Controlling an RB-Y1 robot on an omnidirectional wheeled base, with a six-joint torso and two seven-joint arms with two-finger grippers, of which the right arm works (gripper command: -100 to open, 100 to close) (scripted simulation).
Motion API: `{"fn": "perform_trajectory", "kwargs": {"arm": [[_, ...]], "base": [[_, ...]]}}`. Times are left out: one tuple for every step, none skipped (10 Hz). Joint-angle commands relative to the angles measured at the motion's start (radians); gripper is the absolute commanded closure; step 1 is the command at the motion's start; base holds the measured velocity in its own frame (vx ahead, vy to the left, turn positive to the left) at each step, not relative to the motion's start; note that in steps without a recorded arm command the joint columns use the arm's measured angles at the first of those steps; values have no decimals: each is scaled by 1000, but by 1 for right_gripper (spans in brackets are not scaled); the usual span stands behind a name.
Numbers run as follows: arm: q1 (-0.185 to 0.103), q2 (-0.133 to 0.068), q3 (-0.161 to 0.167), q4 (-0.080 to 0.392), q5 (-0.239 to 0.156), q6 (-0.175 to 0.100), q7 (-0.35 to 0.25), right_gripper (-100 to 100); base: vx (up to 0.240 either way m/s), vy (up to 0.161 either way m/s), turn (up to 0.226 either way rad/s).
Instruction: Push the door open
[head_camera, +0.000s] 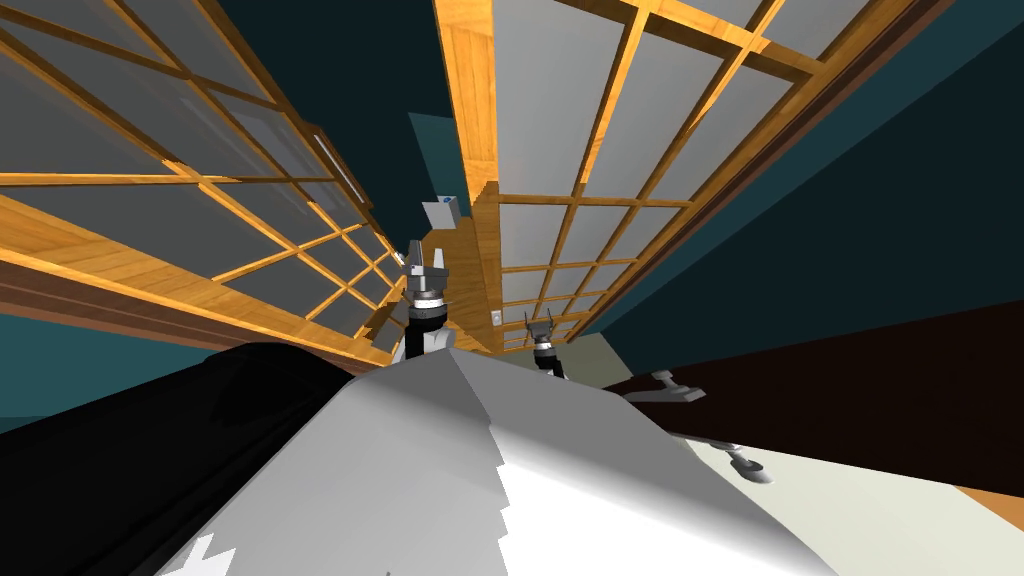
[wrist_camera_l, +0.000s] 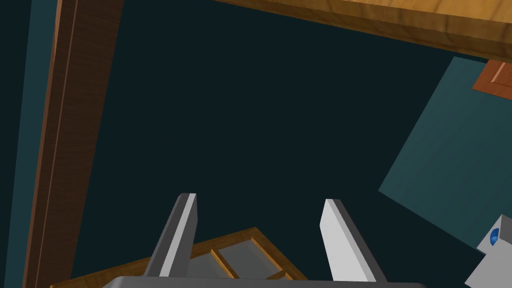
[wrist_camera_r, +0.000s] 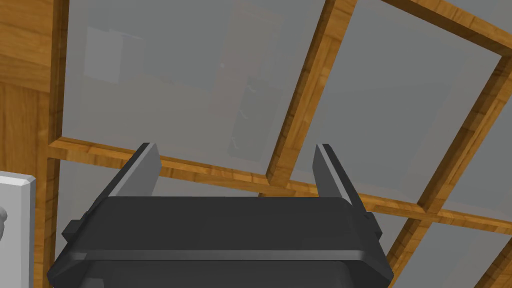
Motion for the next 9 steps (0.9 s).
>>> {"fn": "perform_trajectory", "kwargs": {"arm": [[-11,-6,22,32,-23,-8,-30,-100],[-18,-9,34,51,-35,-14,-46,-100],[-26,-11,45,71,-47,-19,-61,-100],[-34,-14,59,94,-61,-25,-80,-100],[-43,-17,72,117,-75,-31,-98,-100],[-52,-20,88,144,-91,-38,-119,-100],[-57,-21,96,157,-99,-42,-130,-100],[-64,-24,107,175,-110,-46,-144,-100],[-72,-26,119,197,-123,-52,-161,-100]], "base": [[-53,57,38],[-61,61,31],[-54,57,34],[-54,44,37],[-58,52,38],[-76,54,42],[-71,56,31],[-46,61,24],[-58,70,33]]}}
